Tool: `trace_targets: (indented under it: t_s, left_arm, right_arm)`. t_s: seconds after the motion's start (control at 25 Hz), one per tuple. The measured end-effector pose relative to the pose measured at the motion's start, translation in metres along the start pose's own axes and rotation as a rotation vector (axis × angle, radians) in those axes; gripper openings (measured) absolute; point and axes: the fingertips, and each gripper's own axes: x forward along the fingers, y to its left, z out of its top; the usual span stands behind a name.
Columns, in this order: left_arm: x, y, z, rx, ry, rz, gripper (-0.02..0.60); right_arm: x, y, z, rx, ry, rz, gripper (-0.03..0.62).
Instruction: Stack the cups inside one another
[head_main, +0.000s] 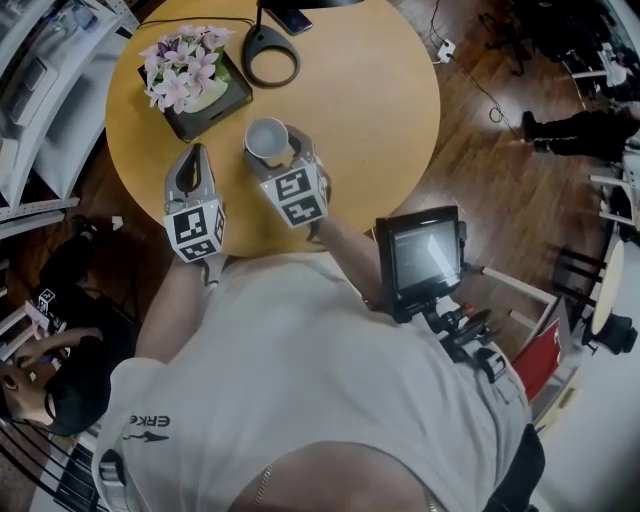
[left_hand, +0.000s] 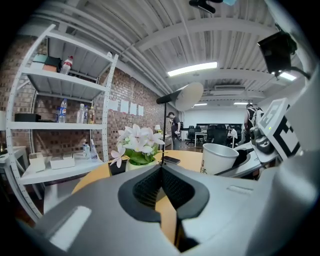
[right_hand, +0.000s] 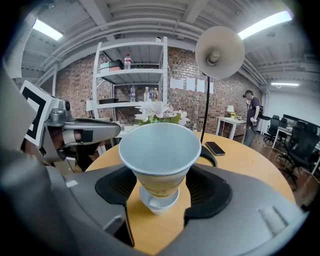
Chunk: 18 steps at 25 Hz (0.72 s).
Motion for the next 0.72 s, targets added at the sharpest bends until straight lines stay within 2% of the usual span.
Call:
trace_targets:
  t_s: [0.72]
  left_arm:
    - [0.012,0.004,-0.024,-0.018,0.061,0.004,0.002]
  right_arm:
    - [0.027,0.006,-0.035,0.023,0.091,0.032,0.324]
